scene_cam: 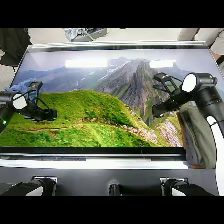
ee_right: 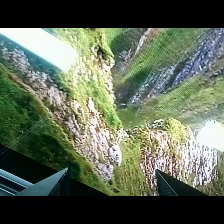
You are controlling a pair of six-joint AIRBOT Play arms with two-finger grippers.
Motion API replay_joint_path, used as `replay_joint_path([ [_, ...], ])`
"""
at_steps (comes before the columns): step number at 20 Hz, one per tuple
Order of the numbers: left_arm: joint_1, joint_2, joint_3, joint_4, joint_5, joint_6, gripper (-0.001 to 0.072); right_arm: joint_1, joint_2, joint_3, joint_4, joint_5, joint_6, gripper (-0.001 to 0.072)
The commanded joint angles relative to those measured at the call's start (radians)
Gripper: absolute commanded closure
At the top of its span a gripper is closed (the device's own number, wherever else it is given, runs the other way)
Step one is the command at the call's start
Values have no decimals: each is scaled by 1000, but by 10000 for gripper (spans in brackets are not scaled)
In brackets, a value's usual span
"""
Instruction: Fold the shirts.
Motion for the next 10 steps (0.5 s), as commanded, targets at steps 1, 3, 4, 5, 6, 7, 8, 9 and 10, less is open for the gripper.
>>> replay_joint_path([
  [1,1,-1,0,0,0,0,240,1,-1,0,0,-12,0,105],
  [3,0,-1,0,-1,25,0,239,1,-1,0,-8,-52,0,104],
  [4,1,-1,0,0,43,0,239,1,-1,0,-19,-77,0,103],
  [5,1,-1,0,0,53,0,239,1,-1,0,-27,-93,0,101],
  [6,1,-1,0,0,53,0,239,1,-1,0,-38,-105,0,79],
  [7,0,-1,0,0,53,0,240,1,-1,0,-62,-123,0,18],
  [8,0,-1,0,0,53,0,240,1,-1,0,-84,-139,0,22],
  [9,1,-1,0,0,53,0,240,1,-1,0,-103,-158,0,37],
  [10,0,-2,0,0,54,0,240,1,-1,0,-113,-176,0,45],
])
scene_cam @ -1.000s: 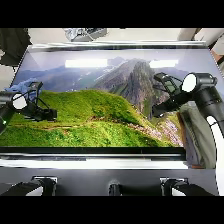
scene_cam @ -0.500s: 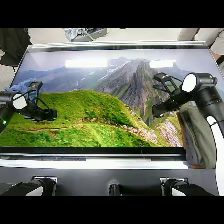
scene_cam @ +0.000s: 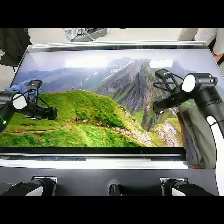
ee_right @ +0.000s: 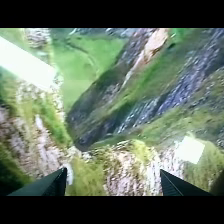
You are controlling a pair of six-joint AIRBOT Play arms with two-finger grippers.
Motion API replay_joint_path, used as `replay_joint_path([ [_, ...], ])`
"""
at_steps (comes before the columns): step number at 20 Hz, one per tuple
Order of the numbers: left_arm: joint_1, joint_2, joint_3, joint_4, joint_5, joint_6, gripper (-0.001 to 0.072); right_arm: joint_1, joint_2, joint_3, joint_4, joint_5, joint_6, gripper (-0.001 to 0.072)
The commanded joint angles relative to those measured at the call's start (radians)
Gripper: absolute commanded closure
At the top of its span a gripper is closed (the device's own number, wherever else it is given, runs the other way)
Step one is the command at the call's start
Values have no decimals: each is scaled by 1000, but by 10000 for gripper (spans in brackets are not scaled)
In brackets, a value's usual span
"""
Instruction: Fold the shirts.
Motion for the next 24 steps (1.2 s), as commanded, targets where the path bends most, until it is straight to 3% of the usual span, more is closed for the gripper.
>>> replay_joint_path([
  [1,0,-3,0,0,29,0,218,1,-1,0,-51,-63,0,43],
  [2,0,-5,0,0,53,0,-13,1,-1,0,-51,-67,0,31],
  [6,55,-12,51,7,98,-3,-13,1,-2,0,-51,-98,-15,17],
  [10,302,-69,164,-56,134,-79,-13,1,-15,0,-39,-99,-46,26],
  [14,682,-186,195,-564,221,-88,-13,1,-47,0,109,-62,-192,23],
  [16,789,-249,195,-686,257,-87,-13,1,-66,0,200,-47,-234,22],
  [24,790,-491,193,-736,623,-77,-13,1,-87,0,275,-13,-242,45],
])
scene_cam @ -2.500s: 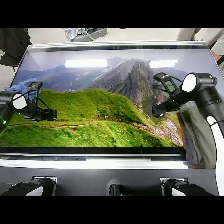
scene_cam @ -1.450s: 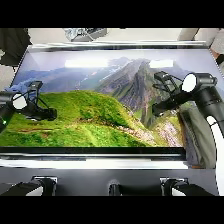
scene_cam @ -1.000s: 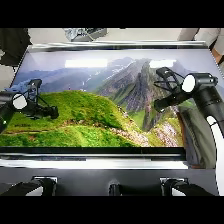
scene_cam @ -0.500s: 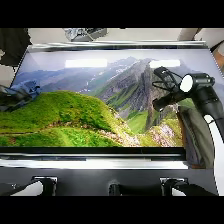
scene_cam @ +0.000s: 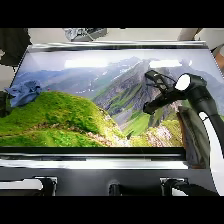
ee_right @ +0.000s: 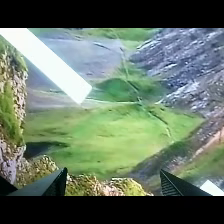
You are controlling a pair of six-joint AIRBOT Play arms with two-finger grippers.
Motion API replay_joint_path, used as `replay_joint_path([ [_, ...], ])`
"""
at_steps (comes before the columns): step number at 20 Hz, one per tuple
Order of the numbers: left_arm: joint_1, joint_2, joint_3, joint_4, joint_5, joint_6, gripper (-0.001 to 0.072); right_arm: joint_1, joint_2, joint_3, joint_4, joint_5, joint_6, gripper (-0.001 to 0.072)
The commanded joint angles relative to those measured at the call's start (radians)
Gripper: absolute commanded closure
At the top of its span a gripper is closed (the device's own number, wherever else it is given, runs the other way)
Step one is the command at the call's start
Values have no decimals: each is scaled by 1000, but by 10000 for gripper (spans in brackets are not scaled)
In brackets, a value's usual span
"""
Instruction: Fold the shirts.
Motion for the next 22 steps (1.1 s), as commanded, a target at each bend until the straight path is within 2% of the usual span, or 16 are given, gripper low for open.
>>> replay_joint_path([
  [1,1,-123,1,-107,182,3,-13,1,-5,0,37,50,5,45],
  [2,-2,-157,1,-158,206,20,-13,1,-5,0,42,61,25,45],
  [3,-8,-188,3,-246,238,95,-13,1,-5,0,52,62,37,45],
  [6,-31,-261,29,-558,273,427,-13,1,-5,0,82,60,49,45],
  [7,-39,-280,43,-617,270,511,-13,1,-5,0,89,60,52,45],
  [9,-58,-303,61,-636,283,594,-13,1,-5,0,104,61,58,45],
  [10,-65,-309,60,-636,305,595,1,1,-4,0,108,64,76,45],
  [11,-68,-316,60,-636,316,595,190,1,-4,0,111,75,92,45],
  [12,-67,-320,60,-636,319,594,473,1,-4,0,112,92,100,45],
  [13,-65,-321,61,-636,314,595,675,1,-4,0,112,110,102,45],
  [15,-55,-304,68,-657,231,561,678,1,-4,0,109,137,101,44],
  [16,-54,-276,72,-673,207,582,678,1,-4,0,103,139,101,42],
  [19,-69,-121,82,-672,137,748,679,1,8,0,57,135,101,36],
  [22,-111,100,82,-671,1,793,679,1,86,3,-99,145,102,36],
])
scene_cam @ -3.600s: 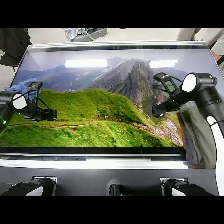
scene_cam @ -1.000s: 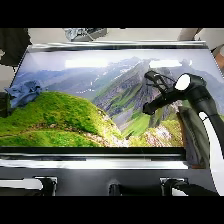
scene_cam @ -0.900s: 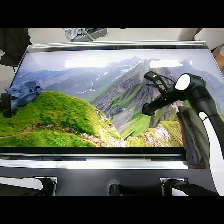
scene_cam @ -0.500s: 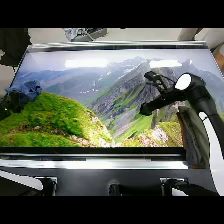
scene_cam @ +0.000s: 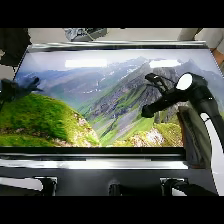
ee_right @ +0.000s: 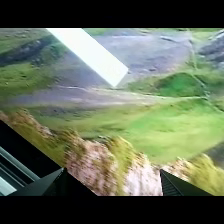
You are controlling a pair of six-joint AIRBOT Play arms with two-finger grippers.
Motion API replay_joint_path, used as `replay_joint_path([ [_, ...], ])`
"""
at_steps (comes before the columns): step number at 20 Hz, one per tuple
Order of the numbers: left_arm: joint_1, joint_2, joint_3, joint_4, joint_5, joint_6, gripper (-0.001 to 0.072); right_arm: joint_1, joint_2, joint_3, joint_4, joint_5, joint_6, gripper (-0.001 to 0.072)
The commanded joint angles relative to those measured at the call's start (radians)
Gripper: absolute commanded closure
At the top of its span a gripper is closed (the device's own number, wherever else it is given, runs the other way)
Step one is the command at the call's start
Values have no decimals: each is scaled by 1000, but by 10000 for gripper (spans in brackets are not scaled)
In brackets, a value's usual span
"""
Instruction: Fold the shirts.
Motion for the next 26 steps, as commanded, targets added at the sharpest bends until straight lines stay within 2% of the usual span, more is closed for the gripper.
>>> replay_joint_path([
  [1,-51,241,3,-14,-162,78,679,1,91,7,-192,18,3,36],
  [4,-163,465,3,-13,-262,52,679,0,242,27,-327,32,3,36],
  [6,-265,578,2,10,-307,-19,679,1,347,38,-353,32,4,36],
  [9,-469,682,-8,127,-360,-156,679,0,487,38,-367,49,18,36],
  [11,-653,719,-82,152,-366,-188,679,0,547,38,-394,87,37,36],
  [15,-1009,711,-356,153,-363,-187,678,0,585,38,-446,231,45,36],
  [17,-1120,691,-507,152,-366,-145,678,0,579,37,-452,288,57,37],
  [20,-1171,656,-680,152,-417,20,678,1,552,35,-447,286,102,44],
  [21,-1161,629,-719,152,-444,47,678,1,534,35,-443,277,105,44],
  [24,-1094,526,-748,160,-469,53,667,1,455,34,-404,235,105,44],
  [25,-1061,497,-742,172,-480,53,515,1,423,27,-400,209,105,43],
  [26,-1016,475,-726,221,-513,44,113,1,389,18,-401,182,104,42],
])
